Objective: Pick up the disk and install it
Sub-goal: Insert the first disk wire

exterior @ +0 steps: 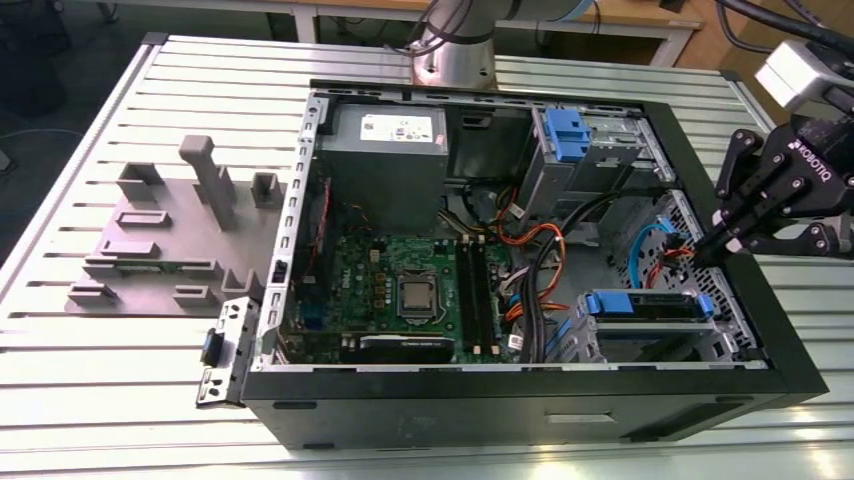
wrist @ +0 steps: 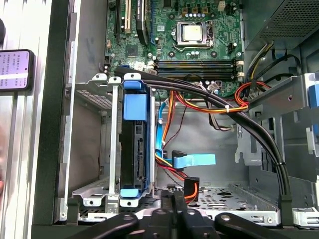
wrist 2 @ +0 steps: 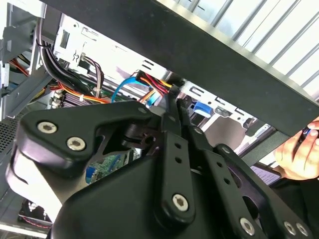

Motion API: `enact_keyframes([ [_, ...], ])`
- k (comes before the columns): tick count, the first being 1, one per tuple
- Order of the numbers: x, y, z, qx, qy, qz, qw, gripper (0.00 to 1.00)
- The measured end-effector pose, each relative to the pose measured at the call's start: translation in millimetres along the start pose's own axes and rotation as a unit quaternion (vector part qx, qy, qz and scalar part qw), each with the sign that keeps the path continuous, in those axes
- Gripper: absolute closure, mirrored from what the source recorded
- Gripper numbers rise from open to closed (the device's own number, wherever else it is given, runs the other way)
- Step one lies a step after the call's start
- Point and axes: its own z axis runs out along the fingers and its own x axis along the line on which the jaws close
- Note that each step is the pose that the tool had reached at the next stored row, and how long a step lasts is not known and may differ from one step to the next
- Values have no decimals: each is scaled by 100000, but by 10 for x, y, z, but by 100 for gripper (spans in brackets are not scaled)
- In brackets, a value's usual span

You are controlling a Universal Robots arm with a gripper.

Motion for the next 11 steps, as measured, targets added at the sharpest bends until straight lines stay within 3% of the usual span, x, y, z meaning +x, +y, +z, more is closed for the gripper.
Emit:
enact_keyframes([
  [1,0,0,0,0,9,-3,100000,82],
  [8,1,2,-14,21,575,-103,99998,81],
  [9,0,2,-13,23,652,-123,99998,75],
  [11,0,2,-13,39,908,-256,99996,75],
])
